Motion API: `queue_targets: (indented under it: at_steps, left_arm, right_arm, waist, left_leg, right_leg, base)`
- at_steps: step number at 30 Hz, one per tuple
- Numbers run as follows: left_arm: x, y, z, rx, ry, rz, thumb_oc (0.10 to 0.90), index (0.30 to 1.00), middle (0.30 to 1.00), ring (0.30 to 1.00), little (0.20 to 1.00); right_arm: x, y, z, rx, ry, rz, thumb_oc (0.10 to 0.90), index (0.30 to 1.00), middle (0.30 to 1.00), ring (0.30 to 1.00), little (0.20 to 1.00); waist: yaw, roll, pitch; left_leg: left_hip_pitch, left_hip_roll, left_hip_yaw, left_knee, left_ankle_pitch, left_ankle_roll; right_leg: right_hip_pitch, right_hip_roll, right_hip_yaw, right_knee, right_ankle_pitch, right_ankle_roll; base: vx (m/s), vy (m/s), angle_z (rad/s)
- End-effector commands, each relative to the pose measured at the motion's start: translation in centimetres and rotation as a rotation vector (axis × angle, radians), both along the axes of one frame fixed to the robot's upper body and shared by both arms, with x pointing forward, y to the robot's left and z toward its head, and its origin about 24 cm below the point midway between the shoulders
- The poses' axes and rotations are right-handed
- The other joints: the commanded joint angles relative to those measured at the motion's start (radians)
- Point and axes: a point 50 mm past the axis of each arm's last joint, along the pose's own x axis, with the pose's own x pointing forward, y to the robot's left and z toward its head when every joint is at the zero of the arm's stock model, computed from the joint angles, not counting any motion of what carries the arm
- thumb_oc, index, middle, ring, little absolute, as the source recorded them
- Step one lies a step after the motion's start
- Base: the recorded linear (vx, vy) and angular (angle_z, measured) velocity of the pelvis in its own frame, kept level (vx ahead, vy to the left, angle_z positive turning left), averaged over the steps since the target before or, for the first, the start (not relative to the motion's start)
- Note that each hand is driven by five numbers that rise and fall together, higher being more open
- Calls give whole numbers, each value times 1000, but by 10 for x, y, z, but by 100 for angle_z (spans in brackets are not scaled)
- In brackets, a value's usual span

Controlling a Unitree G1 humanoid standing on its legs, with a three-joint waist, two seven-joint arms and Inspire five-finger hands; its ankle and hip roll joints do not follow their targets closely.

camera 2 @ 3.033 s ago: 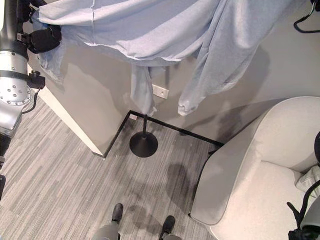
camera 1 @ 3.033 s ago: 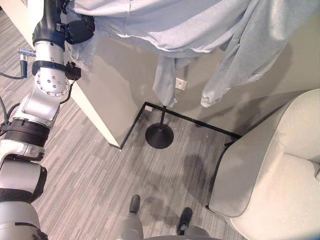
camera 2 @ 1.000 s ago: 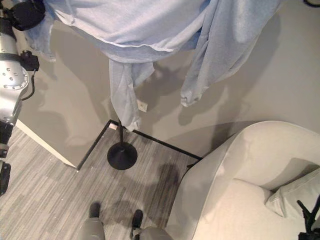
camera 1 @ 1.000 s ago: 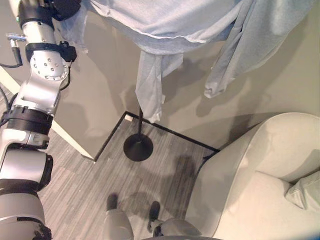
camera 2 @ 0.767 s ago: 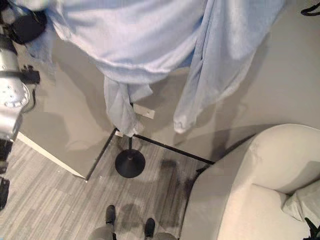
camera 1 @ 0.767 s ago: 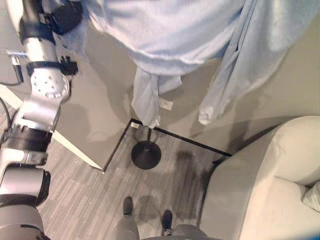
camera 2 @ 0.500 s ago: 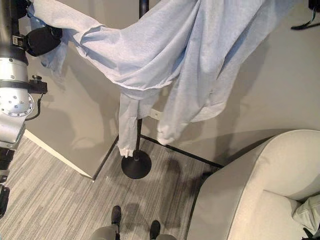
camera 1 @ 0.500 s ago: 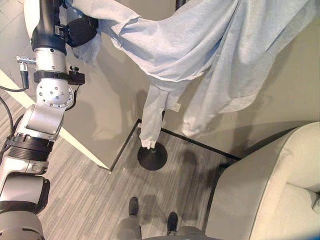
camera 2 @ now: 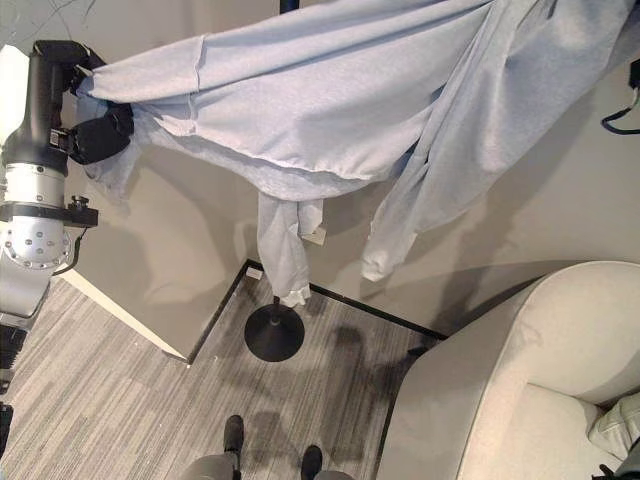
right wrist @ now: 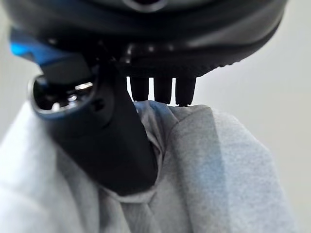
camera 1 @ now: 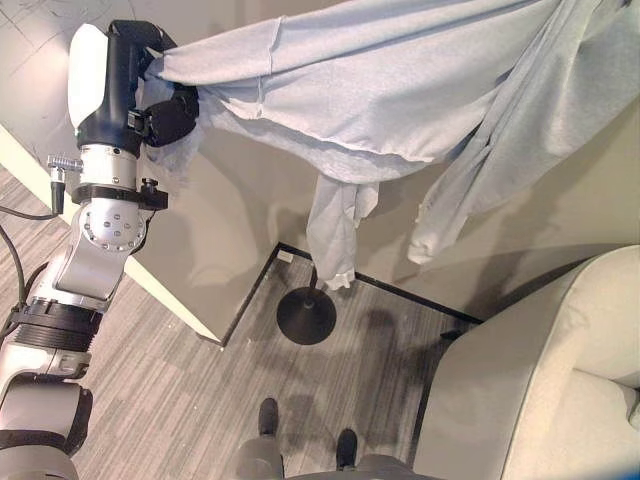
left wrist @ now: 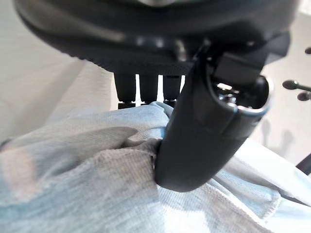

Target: Hang the clothes on the sofa on the clothes rack.

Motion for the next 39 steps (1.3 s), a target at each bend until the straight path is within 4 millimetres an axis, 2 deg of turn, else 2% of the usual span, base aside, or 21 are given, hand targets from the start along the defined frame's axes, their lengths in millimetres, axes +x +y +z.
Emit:
queue_targets:
  at_steps: [1, 2, 4, 7, 10, 16, 21, 22, 24, 27, 28, 29, 31, 32, 33, 35, 36, 37, 38, 39]
  left_arm:
    - [-13, 58, 14, -62, -41, 236, 400, 300, 300, 300, 300]
    - [-10, 58, 4, -57, 5, 235, 400, 300, 300, 300, 300]
    - [-8, 57, -1, -63, 24, 229, 400, 300, 300, 300, 300]
    - [-2, 54, -16, -67, 91, 217, 400, 300, 300, 300, 300]
    - [6, 47, -25, -68, 129, 199, 400, 300, 300, 300, 300]
    - [14, 36, -34, -71, 166, 170, 400, 300, 300, 300, 300]
    - [13, 32, -51, -132, 204, 157, 400, 300, 300, 300, 300]
    - [12, 32, -52, -126, 206, 159, 400, 300, 300, 300, 300]
    - [9, 32, -62, -174, 217, 167, 400, 300, 300, 300, 300]
    - [6, 32, -69, -201, 223, 179, 400, 300, 300, 300, 300]
    - [5, 32, -70, -196, 225, 179, 400, 300, 300, 300, 300]
    - [4, 28, -77, -221, 236, 172, 400, 300, 300, 300, 300]
    - [1, 21, -85, -236, 252, 146, 400, 300, 300, 300, 300]
    - [1, 21, -86, -232, 255, 145, 400, 300, 300, 300, 300]
    - [-2, 16, -101, -266, 293, 142, 400, 300, 300, 300, 300]
    - [-6, 13, -116, -271, 342, 141, 400, 300, 300, 300, 300]
    - [-8, 12, -122, -281, 360, 141, 400, 300, 300, 300, 300]
    - [-10, 10, -129, -297, 378, 136, 400, 300, 300, 300, 300]
    - [-12, 9, -133, -302, 392, 136, 400, 300, 300, 300, 300]
    - [-12, 9, -133, -302, 392, 136, 400, 300, 300, 300, 300]
  right_arm:
    - [-50, -29, 59, 95, -266, -106, 400, 300, 300, 300, 300]
    - [-49, -28, 61, 107, -263, -104, 400, 300, 300, 300, 300]
    - [-47, -26, 64, 109, -262, -100, 400, 300, 300, 300, 300]
    - [-41, -25, 66, 125, -246, -109, 400, 300, 300, 300, 300]
    - [-38, -22, 69, 130, -253, -116, 400, 300, 300, 300, 300]
    - [-24, -18, 57, 124, -191, -125, 400, 300, 300, 300, 300]
    - [10, -12, 2, 289, -123, 6, 400, 300, 300, 300, 300]
    - [11, -13, -1, 295, -120, 5, 400, 300, 300, 300, 300]
    - [27, 4, -39, 373, -109, 126, 400, 300, 300, 300, 300]
    - [30, 8, -84, 446, -88, 170, 400, 300, 300, 300, 300]
    - [29, 7, -87, 450, -87, 167, 400, 300, 300, 300, 300]
    - [28, 6, -122, 523, -61, 177, 400, 300, 300, 300, 300]
    - [25, 8, -160, 585, -9, 183, 400, 300, 300, 300, 300]
    - [24, 8, -162, 588, -6, 180, 400, 300, 300, 300, 300]
    - [23, 21, -203, 683, 51, 220, 400, 300, 300, 300, 300]
    - [18, 37, -240, 782, 102, 263, 400, 300, 300, 300, 300]
    - [15, 43, -251, 809, 122, 279, 551, 526, 526, 526, 526]
    - [15, 50, -259, 837, 132, 298, 627, 641, 641, 641, 641]
    - [14, 57, -267, 882, 135, 322, 800, 900, 900, 900, 900]
    - [14, 57, -267, 883, 136, 321, 800, 900, 900, 900, 900]
  waist:
    - [53, -98, -111]
    - [57, -108, -108]
    - [59, -108, -106]
    - [67, -124, -100]
    - [70, -129, -91]
    - [73, -129, -76]
    - [73, -106, -59]
    - [73, -111, -62]
    - [62, -88, -50]
    - [49, -71, -46]
    - [51, -75, -48]
    - [39, -59, -41]
    - [32, -48, -38]
    - [34, -50, -40]
    - [24, -35, -34]
    - [20, -27, -40]
    - [18, -23, -41]
    - [14, -18, -42]
    - [12, -15, -44]
    - [12, -15, -44]
  left_leg:
    - [79, 32, 45, 2, -145, -62]
    - [76, 35, 44, 2, -144, -64]
    - [73, 36, 42, 2, -142, -66]
    - [66, 41, 39, 2, -140, -71]
    - [57, 45, 35, 2, -135, -75]
    - [37, 49, 29, 2, -128, -77]
    - [39, 46, 29, 2, -135, -69]
    - [40, 46, 29, 2, -135, -69]
    - [44, 43, 33, 2, -142, -61]
    - [49, 39, 36, 2, -150, -55]
    - [49, 39, 36, 2, -150, -54]
    - [53, 36, 37, 2, -155, -50]
    - [60, 34, 40, 2, -162, -44]
    - [61, 34, 40, 2, -162, -43]
    - [69, 32, 46, 2, -168, -38]
    - [84, 31, 53, 2, -177, -34]
    - [92, 30, 56, 2, -180, -31]
    - [96, 29, 60, 2, -183, -30]
    - [103, 29, 64, 2, -186, -28]
    - [104, 29, 64, 2, -186, -28]
  right_leg:
    - [74, -74, -33, 5, -72, 107]
    - [73, -70, -37, 5, -73, 106]
    - [72, -69, -39, 5, -74, 105]
    - [68, -61, -43, 5, -80, 101]
    - [60, -57, -46, 5, -83, 98]
    - [42, -53, -50, 5, -78, 97]
    - [42, -54, -45, 5, -76, 96]
    - [43, -54, -45, 5, -76, 96]
    - [42, -59, -40, 5, -73, 97]
    - [41, -64, -37, 5, -69, 97]
    - [41, -64, -37, 5, -68, 97]
    - [42, -69, -34, 5, -65, 98]
    - [45, -74, -31, 5, -64, 98]
    - [47, -74, -31, 5, -64, 98]
    - [49, -78, -27, 5, -65, 98]
    - [57, -83, -23, 5, -66, 98]
    - [59, -84, -19, 5, -67, 97]
    - [61, -86, -18, 5, -66, 96]
    - [64, -87, -14, 5, -67, 96]
    - [64, -87, -14, 5, -67, 96]
  base:
    - [20, -35, 5]
    - [11, -21, 5]
    - [13, -23, 7]
    - [24, -37, 1]
    - [11, -25, 6]
    - [-14, -8, 9]
    - [0, 6, 2]
    - [4, 36, -2]
    - [3, 53, -3]
    - [-3, 46, -9]
    - [-7, 45, -6]
    - [-3, 40, -5]
    - [2, 38, -5]
    - [5, 33, -6]
    - [15, 26, -14]
    - [34, 26, -19]
    - [40, 18, -15]
    - [39, 17, -13]
    - [25, 8, -9]
    - [42, 21, -8]
